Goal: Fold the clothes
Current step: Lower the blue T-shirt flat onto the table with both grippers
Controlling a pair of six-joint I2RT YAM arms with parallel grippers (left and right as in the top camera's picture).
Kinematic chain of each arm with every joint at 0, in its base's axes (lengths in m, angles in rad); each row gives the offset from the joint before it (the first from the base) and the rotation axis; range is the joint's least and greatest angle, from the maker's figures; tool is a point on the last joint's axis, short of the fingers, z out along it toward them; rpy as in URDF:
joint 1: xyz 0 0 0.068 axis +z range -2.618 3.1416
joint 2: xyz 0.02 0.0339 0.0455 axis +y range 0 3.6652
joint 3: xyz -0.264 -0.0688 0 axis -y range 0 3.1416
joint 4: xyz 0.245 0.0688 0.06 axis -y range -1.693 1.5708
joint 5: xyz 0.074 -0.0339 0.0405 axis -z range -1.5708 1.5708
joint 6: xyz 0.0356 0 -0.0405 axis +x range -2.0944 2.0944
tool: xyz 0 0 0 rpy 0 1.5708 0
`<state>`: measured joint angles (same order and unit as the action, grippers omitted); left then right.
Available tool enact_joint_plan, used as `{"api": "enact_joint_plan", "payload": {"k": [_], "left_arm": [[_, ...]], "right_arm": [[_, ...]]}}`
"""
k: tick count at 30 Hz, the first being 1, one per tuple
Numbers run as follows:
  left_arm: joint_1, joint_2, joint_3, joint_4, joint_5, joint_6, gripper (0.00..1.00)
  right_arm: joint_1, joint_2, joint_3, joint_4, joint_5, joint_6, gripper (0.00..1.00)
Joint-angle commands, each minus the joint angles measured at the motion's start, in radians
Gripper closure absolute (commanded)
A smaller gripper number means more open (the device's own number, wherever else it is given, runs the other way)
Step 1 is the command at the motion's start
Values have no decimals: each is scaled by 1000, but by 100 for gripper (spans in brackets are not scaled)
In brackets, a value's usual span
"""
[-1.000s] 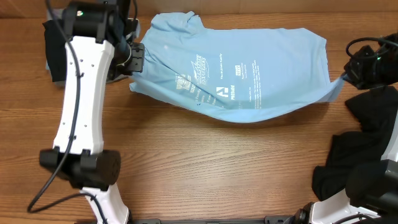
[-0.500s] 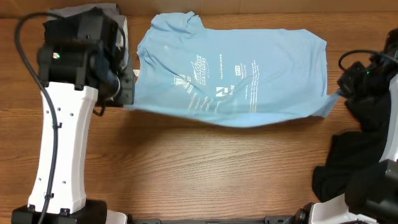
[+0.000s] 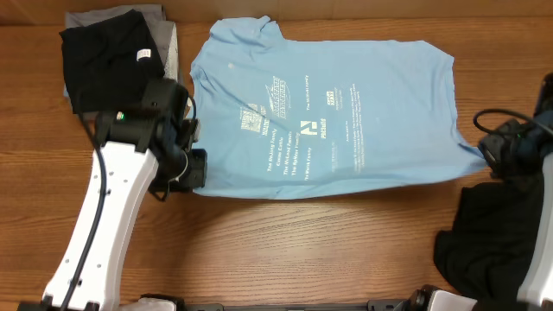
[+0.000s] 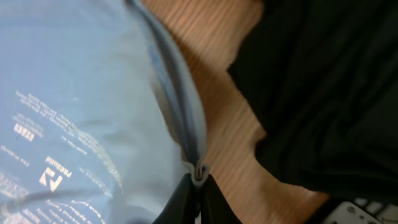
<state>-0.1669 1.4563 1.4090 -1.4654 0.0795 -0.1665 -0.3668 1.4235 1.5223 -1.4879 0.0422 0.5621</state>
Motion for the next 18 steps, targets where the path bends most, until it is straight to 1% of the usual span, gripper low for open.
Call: {"api": "enact_joint_plan", "payload": {"k": [1,7,13,18], "left_arm": [[-4,-78,-37,15,18,-41,96],[-4,-126,-39,0,14,-41,96],[-4,-150,-42,-88,15,-40,96],[-4,-169,-57,-131,26,-50,96]], "right_arm": [[-6,-44,-6,-15,90,58,96],[-4,-48,-83,2,90,40,96],[-4,-47,-214,117,91,41,96],[-4,-47,-225,131,89,64,96]]}}
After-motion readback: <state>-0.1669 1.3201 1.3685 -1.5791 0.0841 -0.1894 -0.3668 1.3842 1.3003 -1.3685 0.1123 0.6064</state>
